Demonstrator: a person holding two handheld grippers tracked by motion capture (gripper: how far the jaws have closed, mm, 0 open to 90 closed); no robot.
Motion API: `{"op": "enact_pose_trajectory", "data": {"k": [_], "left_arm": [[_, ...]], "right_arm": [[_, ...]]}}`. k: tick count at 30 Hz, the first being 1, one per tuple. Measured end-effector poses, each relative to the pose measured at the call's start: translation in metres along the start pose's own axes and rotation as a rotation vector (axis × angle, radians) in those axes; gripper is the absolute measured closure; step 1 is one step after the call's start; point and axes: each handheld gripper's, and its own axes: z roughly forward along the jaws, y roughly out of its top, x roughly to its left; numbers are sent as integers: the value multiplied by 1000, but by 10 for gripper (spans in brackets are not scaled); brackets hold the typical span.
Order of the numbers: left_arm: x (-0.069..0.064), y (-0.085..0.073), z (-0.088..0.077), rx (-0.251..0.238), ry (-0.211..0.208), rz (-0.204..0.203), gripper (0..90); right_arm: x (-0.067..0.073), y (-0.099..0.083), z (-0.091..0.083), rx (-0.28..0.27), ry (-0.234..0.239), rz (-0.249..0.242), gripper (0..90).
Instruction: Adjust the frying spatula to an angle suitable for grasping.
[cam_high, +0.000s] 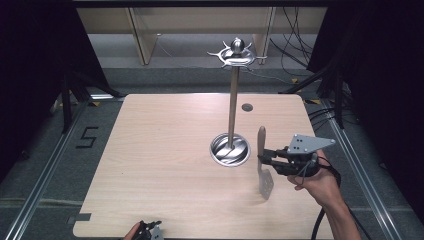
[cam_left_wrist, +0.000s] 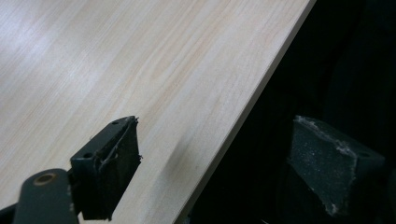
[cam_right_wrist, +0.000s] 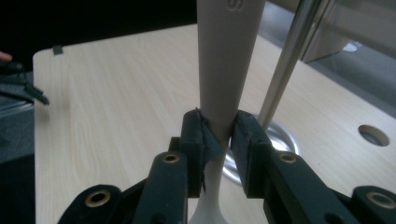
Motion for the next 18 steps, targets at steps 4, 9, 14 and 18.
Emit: {"op": "enact_pose_trajectory", "data": {"k": [4,9,14,18], "left_arm": [[0,0,0,1,2,-1,156],[0,0,-1,-2,-11,-2,156],[1,0,-1,2,-15,0,156],[1,0,-1,-1,-13,-3,156]], "right_arm": [[1,7,0,-44,-21,21,756],[-2,12,4,-72,-21,32,756],[-5,20,9,-97,-49,30,756],[-7,30,15,-124,-54,55,756]]}}
